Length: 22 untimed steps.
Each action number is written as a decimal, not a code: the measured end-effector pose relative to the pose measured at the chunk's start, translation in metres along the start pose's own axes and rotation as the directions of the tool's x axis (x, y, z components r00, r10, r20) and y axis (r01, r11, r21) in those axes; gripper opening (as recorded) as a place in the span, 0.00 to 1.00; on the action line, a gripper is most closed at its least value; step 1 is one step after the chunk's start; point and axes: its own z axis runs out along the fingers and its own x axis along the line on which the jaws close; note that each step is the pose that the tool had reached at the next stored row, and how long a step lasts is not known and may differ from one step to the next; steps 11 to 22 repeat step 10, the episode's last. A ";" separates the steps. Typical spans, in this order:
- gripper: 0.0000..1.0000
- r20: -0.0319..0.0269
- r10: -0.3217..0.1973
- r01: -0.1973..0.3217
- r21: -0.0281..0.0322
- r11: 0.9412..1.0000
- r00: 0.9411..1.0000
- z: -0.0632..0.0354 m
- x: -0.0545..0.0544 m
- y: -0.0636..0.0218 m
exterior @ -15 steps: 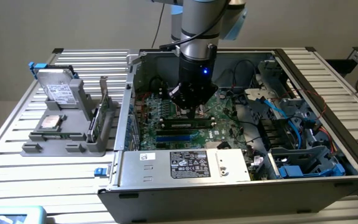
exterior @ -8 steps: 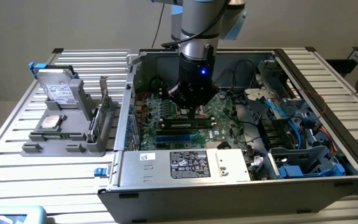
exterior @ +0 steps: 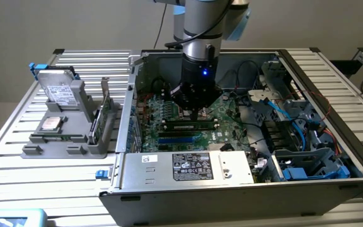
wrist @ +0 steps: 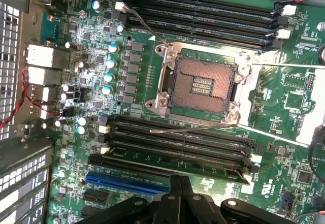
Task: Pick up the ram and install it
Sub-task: 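Press down the ram until it locks into place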
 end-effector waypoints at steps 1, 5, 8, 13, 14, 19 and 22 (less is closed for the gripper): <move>0.11 0.000 0.008 -0.008 0.000 1.000 1.000 0.0000 0.000 0.0000; 0.11 0.000 0.029 -0.029 0.001 1.000 1.000 0.0000 0.000 0.0000; 0.11 0.000 0.029 -0.029 0.001 1.000 1.000 0.0000 0.000 0.0000; 0.11 0.000 0.029 -0.029 0.001 1.000 1.000 0.0001 0.000 0.0000; 0.11 0.000 0.029 -0.029 0.001 1.000 1.000 0.0001 0.000 0.0000; 0.11 0.000 0.029 -0.029 0.001 1.000 1.000 0.0001 0.000 0.0000; 0.11 0.000 0.029 -0.029 0.001 1.000 1.000 0.0001 0.000 0.0000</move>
